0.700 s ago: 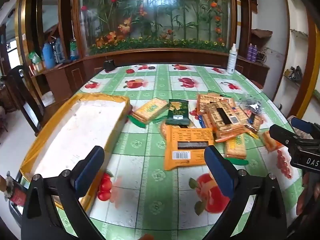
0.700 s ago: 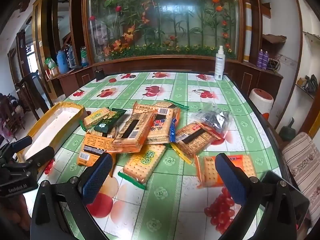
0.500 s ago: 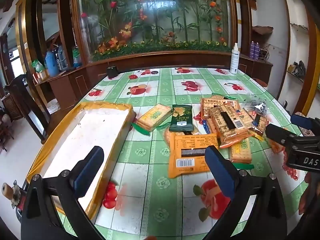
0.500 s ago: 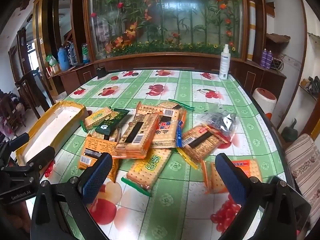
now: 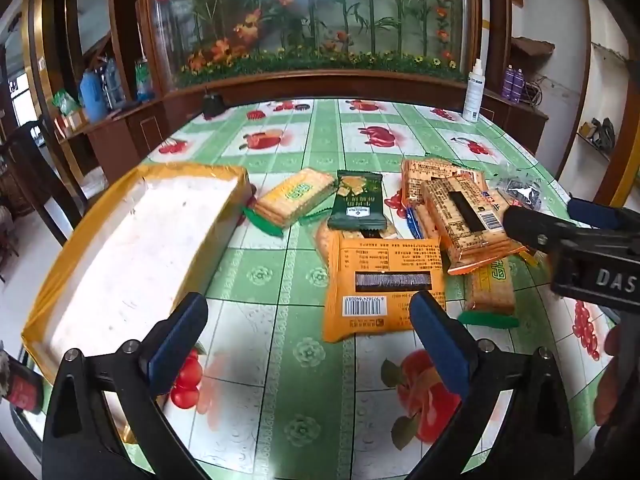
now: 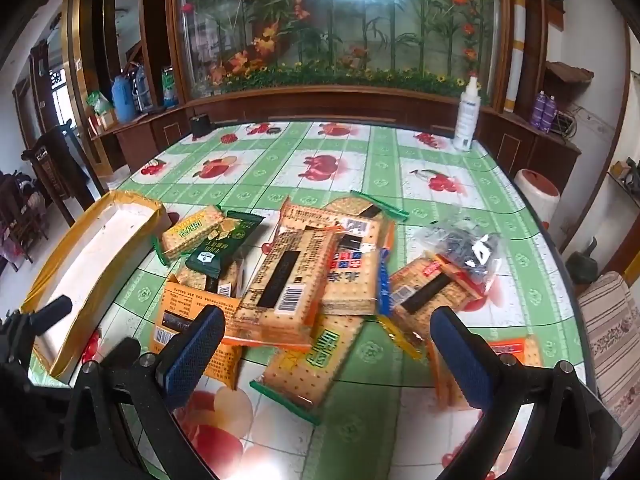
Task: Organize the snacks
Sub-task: 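Move both grippers toward the pile of cracker packs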
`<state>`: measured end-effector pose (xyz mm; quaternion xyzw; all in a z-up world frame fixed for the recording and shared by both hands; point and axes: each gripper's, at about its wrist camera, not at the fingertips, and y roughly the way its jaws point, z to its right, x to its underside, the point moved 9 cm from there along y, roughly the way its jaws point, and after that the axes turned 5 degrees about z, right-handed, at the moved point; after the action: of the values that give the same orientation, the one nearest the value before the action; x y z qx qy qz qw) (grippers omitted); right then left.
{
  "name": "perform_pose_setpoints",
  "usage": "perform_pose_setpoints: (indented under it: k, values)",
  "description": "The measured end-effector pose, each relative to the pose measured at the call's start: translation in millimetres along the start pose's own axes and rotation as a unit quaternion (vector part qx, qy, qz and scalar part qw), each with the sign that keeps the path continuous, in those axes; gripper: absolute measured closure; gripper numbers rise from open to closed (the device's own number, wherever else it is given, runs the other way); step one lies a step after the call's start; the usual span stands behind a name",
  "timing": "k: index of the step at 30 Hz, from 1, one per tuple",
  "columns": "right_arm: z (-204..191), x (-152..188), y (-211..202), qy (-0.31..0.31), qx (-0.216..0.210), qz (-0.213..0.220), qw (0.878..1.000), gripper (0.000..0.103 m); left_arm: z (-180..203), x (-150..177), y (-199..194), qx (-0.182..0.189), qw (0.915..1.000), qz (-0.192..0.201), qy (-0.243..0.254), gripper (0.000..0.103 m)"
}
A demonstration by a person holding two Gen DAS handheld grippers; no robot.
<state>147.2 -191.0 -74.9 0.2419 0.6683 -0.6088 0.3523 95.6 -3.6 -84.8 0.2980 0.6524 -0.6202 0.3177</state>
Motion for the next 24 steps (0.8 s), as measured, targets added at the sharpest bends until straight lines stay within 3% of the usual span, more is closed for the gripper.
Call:
perform_pose_setpoints:
  k: [7, 24]
  values:
    - [-16.2, -9.6, 17.0, -0.006, -0.007, -0.008, 1.000, 0.000, 8.8, 3.3, 8.5, 0.030, 0.9993, -0.018, -0.013, 0.002]
    - [-5.9, -19.7, 9.0, 0.013, 0.000, 0.009, 1.000, 0.000, 3.7, -16.7, 1.5, -0.001, 0.9996, 0.020, -0.018, 0.001]
